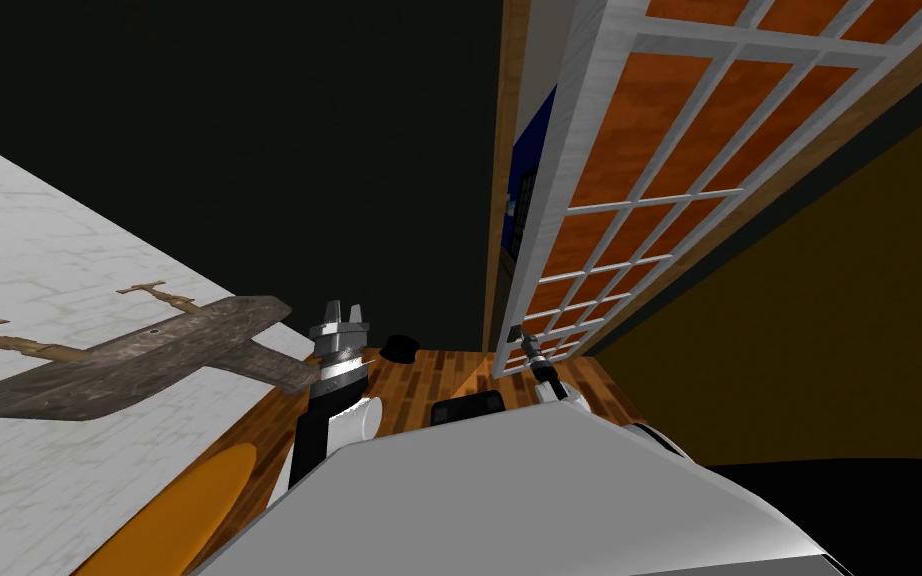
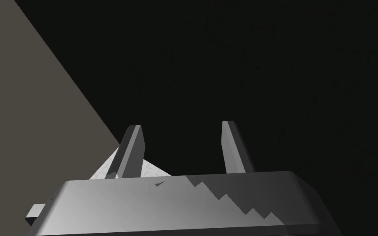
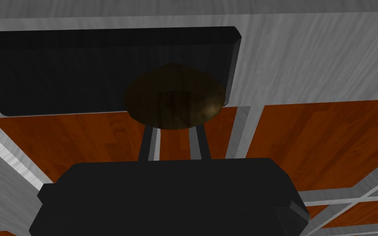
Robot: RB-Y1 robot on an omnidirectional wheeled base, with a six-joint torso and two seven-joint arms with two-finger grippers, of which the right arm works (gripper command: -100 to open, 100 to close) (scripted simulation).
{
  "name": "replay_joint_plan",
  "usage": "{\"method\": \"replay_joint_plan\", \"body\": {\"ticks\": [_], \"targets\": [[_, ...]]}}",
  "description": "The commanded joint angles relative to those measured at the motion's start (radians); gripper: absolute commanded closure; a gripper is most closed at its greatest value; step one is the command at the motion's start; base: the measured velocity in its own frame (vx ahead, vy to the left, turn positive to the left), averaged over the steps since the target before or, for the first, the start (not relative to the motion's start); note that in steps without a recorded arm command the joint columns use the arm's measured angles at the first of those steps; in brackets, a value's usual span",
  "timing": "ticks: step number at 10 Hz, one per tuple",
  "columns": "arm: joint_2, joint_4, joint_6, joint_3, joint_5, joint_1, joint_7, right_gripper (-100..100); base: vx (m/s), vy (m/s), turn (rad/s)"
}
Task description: Pull the door open
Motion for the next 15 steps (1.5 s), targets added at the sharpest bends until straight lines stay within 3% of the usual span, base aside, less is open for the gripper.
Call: {"method": "replay_joint_plan", "body": {"ticks": [1,6,7,15], "targets": [[0.011,-0.018,-0.004,0.021,-0.008,0.005,-0.05,100,-0.053,-0.028,0.078],[0.004,-0.016,-0.003,0.041,-0.036,0.003,-0.174,100,-0.05,-0.021,0.061],[-0.006,0.046,-0.011,0.032,-0.046,-0.02,-0.189,-100,-0.039,-0.034,0.034],[-0.001,0.033,0.004,0.068,-0.105,-0.027,-0.397,-100,-0.053,-0.006,0.042]]}}
